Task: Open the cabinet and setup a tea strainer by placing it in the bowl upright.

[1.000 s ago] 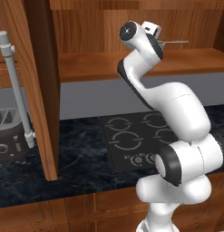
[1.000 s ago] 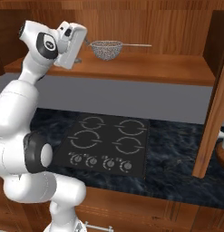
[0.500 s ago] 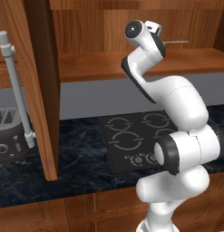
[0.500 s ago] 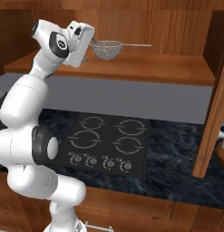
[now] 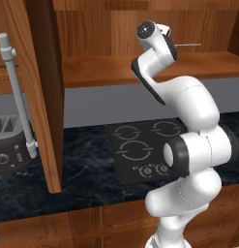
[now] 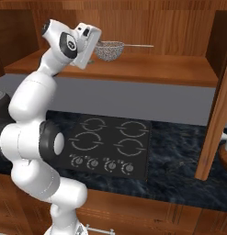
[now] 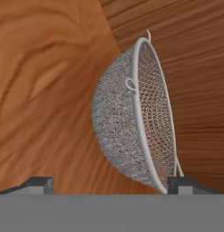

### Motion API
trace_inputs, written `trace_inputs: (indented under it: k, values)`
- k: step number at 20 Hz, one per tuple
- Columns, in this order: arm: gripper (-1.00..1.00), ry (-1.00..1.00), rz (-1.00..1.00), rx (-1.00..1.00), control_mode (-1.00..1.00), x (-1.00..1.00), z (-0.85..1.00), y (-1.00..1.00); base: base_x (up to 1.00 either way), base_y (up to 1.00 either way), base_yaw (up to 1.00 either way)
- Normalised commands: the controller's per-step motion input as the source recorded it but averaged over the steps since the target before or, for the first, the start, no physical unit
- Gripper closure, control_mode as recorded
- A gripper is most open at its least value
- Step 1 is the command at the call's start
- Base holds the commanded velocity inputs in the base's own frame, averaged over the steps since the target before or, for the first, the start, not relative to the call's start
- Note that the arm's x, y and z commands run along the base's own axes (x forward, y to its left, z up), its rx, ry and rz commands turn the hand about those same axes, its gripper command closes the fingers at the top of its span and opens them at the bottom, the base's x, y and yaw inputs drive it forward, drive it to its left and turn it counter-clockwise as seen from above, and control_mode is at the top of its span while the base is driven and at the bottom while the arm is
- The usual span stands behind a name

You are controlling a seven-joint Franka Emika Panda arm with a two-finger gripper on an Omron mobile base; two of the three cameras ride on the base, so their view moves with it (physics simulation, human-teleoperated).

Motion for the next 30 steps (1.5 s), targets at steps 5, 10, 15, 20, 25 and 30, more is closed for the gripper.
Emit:
trace_inputs:
  k: [5, 10, 15, 20, 25, 30]
  values:
    - [-1.00, 0.07, 0.05, 0.00, -1.00, 0.29, -0.11, 0.00, 0.00, 0.00, 0.00]
    - [-1.00, 0.04, 0.07, 0.00, -1.00, 0.31, 0.00, 0.00, 0.00, 0.00, 0.00]
    - [-1.00, 0.00, 0.06, 0.00, -1.00, 0.20, 0.00, 0.00, 0.00, 0.00, 0.00]
    - [-1.00, 0.04, 0.04, 0.00, -1.00, 0.12, -0.02, 0.00, 0.00, 0.00, 0.00]
    - [-1.00, 0.03, 0.03, 0.00, -1.00, 0.09, -0.08, 0.00, 0.00, 0.00, 0.00]
    - [-1.00, 0.00, 0.03, 0.00, -1.00, 0.03, -0.04, 0.00, 0.00, 0.00, 0.00]
